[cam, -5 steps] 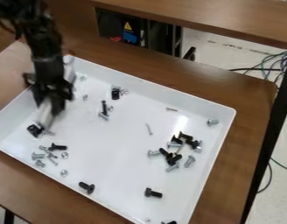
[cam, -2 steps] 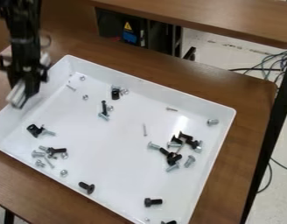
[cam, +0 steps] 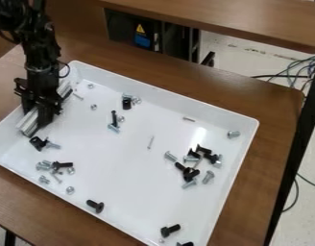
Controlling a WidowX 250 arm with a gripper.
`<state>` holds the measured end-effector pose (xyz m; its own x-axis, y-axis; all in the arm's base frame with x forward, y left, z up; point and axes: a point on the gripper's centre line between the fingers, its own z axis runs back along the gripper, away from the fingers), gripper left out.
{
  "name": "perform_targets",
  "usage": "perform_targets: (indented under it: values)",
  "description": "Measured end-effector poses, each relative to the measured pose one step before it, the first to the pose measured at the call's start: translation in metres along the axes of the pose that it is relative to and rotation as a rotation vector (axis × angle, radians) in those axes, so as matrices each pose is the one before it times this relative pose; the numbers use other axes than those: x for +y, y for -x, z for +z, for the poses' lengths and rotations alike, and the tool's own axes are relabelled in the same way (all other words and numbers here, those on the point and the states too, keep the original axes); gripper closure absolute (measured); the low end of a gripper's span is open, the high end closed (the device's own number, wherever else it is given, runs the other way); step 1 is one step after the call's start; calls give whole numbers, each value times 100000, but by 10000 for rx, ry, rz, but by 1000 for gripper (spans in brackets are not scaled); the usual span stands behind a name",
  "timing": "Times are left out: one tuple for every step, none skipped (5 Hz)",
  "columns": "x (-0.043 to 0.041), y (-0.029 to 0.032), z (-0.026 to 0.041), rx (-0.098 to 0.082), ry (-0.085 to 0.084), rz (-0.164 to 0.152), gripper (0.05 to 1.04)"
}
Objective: Sweep into pile
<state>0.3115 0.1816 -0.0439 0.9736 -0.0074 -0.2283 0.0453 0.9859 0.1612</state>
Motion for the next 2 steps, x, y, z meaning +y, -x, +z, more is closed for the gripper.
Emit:
perform_targets:
  values:
    - [-592, 814, -225, -476, -257, -490, 720]
    - [-552, 1691, -376, -7, -175, -260, 720]
